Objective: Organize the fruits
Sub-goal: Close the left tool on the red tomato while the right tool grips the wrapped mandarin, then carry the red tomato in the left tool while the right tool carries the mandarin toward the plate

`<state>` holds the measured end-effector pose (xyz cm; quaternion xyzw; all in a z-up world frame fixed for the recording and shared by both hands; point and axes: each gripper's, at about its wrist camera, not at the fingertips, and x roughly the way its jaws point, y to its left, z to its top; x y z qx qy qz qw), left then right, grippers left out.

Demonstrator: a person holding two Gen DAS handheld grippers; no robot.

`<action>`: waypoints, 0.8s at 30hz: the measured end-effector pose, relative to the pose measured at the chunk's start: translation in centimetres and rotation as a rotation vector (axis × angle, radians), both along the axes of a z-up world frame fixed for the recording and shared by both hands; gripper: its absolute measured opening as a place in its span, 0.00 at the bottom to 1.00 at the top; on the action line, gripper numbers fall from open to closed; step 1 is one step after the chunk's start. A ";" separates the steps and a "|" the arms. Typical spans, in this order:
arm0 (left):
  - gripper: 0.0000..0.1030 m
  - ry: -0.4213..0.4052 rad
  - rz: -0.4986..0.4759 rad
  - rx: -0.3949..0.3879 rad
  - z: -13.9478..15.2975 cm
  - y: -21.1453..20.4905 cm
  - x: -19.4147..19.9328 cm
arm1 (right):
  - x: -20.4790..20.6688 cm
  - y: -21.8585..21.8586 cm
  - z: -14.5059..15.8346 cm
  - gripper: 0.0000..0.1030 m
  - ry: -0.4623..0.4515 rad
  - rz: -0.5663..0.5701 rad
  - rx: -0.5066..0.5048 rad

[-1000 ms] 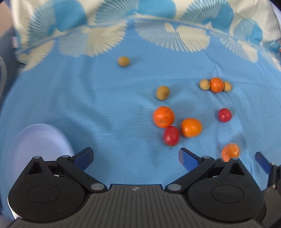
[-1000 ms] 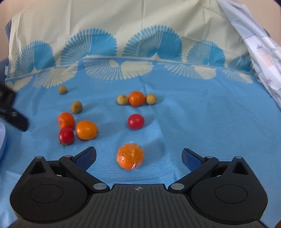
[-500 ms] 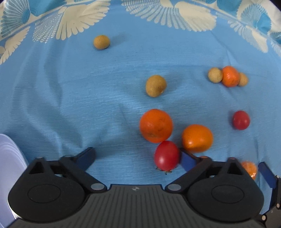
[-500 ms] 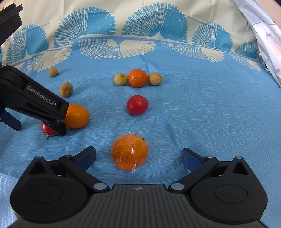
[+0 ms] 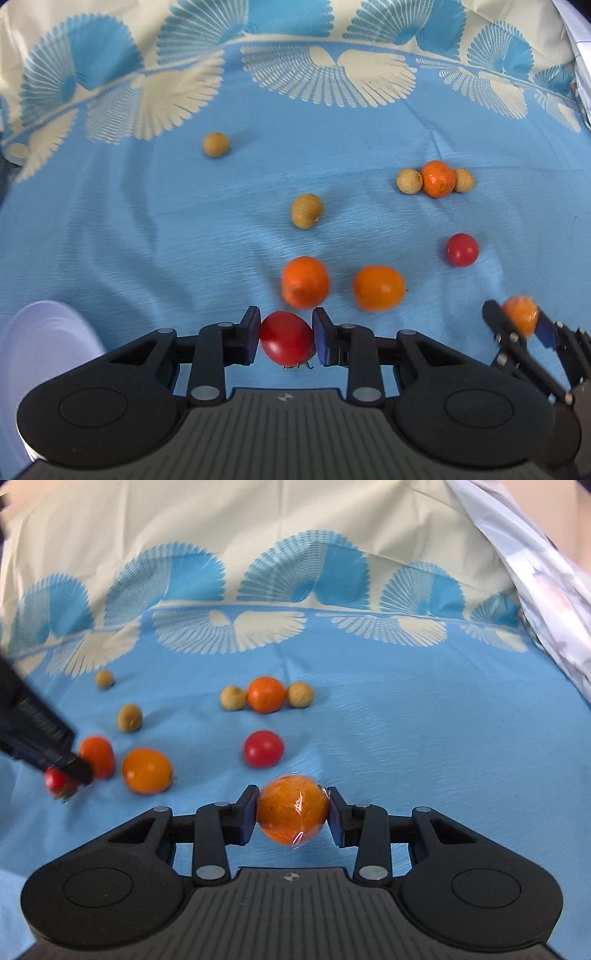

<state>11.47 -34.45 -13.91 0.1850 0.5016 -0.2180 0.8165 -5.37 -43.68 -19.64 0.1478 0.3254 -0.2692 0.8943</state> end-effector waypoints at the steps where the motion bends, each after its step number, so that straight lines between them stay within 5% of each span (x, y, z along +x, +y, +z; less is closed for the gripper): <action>1: 0.33 -0.009 0.006 0.004 0.6 0.5 -0.3 | -0.2 -0.1 0.1 0.39 -0.001 -0.004 0.007; 10: 0.33 -0.056 0.078 -0.017 7.2 8.3 -3.9 | -2.8 3.6 5.5 0.39 -0.058 0.054 0.014; 24: 0.33 -0.065 0.236 -0.084 13.1 25.4 -9.1 | -5.6 18.4 14.8 0.39 -0.120 0.355 0.122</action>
